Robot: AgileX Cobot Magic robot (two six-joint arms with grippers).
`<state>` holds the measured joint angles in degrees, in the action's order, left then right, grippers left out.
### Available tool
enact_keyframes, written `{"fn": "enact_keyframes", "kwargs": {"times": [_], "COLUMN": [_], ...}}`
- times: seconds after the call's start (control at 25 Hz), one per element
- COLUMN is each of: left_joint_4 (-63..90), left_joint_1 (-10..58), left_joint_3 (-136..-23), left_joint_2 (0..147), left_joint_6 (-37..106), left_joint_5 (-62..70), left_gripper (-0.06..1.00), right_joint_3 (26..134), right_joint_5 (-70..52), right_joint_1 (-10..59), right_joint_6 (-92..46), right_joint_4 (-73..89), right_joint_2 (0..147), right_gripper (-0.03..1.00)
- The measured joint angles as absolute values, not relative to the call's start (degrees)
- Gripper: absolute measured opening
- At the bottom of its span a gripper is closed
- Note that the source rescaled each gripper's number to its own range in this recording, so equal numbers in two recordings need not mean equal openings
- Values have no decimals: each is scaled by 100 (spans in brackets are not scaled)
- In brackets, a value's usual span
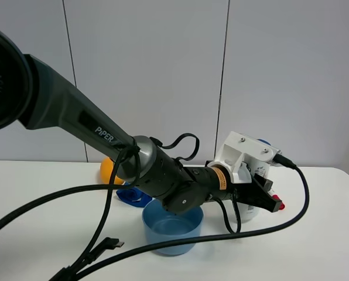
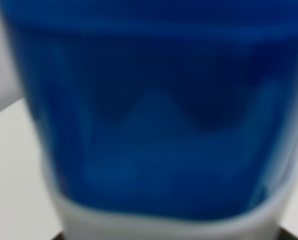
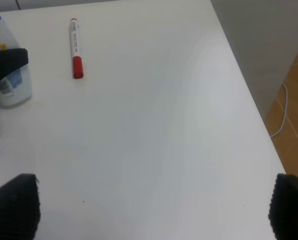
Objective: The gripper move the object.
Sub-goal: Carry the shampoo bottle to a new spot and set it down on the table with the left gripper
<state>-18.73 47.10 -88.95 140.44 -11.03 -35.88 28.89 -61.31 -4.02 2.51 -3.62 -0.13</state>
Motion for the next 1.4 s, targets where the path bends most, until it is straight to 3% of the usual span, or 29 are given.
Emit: {"fn": "enact_keyframes", "kwargs": {"times": [1.08,1.12,1.16,1.28,1.32,1.4], "left_joint_4": [-1750,-1750,-1750,-1750,-1750,-1760], "left_joint_1": [4494,4494,4494,4494,4494,4494], "left_joint_3": [-8901,-8901,-8901,-8907,-8907,-8907], "left_joint_2": [14356,14356,14356,14337,14323,14292], "left_joint_6": [-1410,-1521,-1650,-2177,-2312,-2440], "left_joint_5": [-4109,-4109,-4109,-4089,-4062,-4010], "left_gripper": [2,6,19,79,88,96], "right_joint_3": [2889,2889,2889,2889,2889,2889], "right_joint_5": [-6131,-6131,-6131,-6131,-6131,-6131], "right_joint_1": [-402,-402,-402,-402,-402,-402], "right_joint_6": [251,251,251,251,251,251], "right_joint_4": [-362,-362,-362,-362,-362,-362], "right_joint_2": [-13,-13,-13,-13,-13,-13], "right_gripper": [100,100,100,100,100,100]}}
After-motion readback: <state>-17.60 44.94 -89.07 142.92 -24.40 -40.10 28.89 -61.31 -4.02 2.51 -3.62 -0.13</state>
